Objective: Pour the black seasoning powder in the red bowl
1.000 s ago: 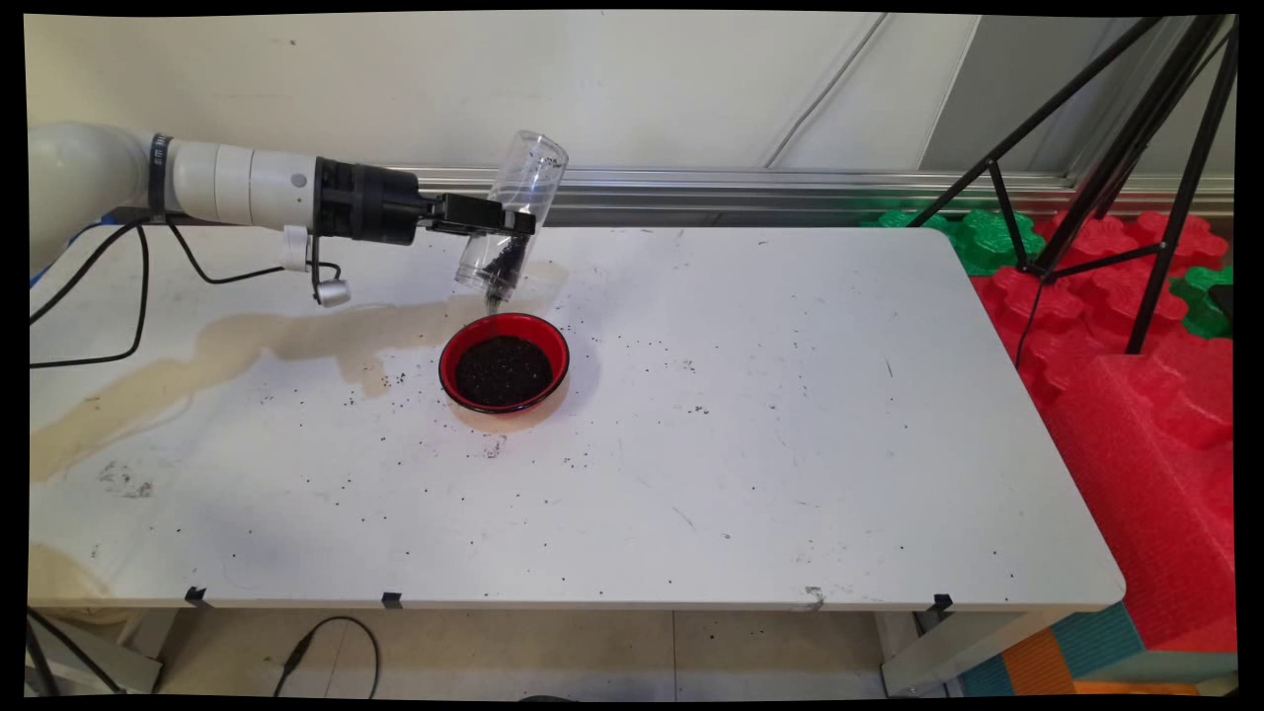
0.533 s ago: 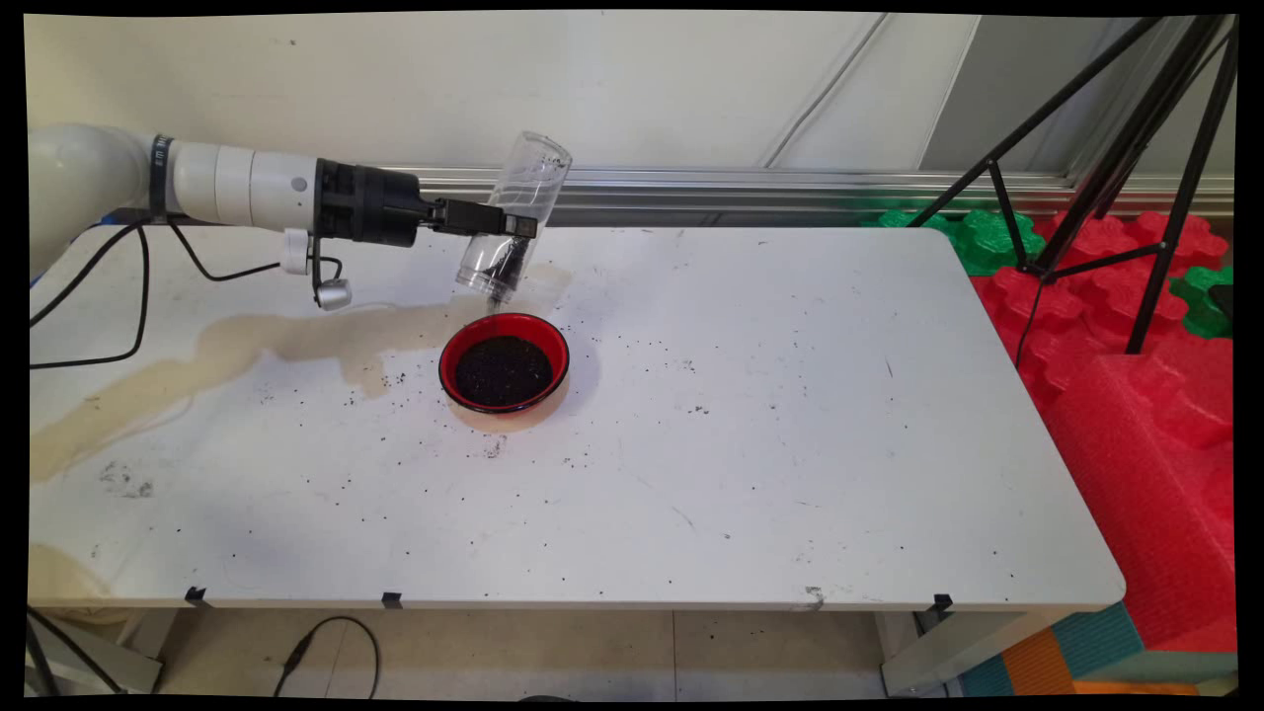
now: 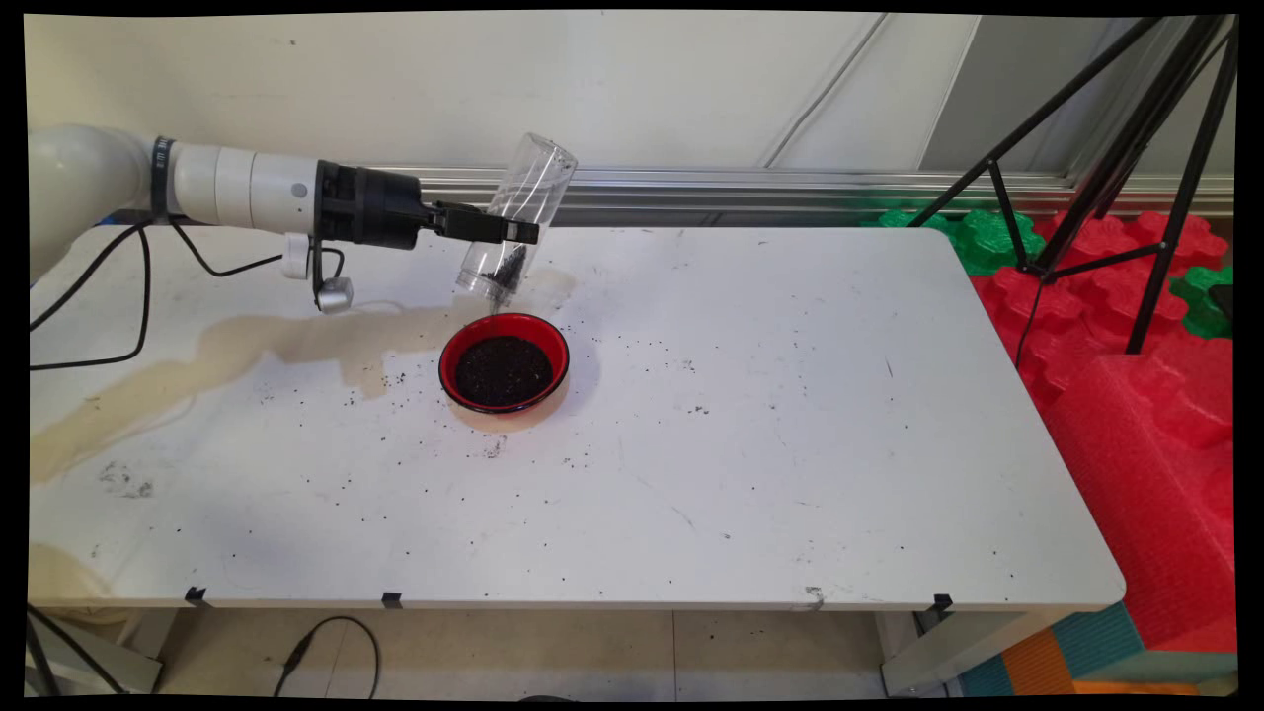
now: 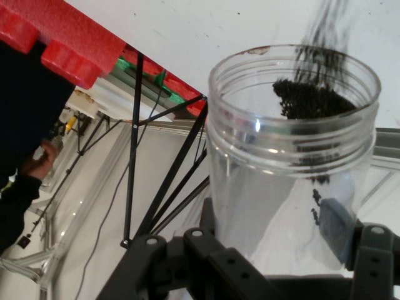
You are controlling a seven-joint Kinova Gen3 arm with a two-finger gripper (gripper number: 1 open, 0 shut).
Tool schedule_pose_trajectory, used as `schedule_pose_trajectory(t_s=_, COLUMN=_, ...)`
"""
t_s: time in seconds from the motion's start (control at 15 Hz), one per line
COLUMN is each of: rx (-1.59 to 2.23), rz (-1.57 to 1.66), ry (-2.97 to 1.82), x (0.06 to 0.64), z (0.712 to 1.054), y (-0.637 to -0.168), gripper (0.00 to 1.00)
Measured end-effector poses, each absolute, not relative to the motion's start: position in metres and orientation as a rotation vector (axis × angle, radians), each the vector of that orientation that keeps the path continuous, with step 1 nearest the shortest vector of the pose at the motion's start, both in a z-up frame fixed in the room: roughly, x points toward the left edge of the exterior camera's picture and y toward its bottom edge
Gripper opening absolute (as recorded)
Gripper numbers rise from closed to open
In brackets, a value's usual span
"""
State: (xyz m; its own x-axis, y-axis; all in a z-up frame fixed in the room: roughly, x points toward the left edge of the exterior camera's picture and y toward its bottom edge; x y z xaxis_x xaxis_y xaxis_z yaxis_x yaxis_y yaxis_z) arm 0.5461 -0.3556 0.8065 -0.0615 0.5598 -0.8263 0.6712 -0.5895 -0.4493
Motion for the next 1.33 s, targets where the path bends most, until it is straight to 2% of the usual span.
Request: schedule_pose_trajectory(t_s=1.33, rx=2.136, rz=-1.702, ry=1.091, x=0.5401, z=0.8083, y=-0.3549, gripper=0.0)
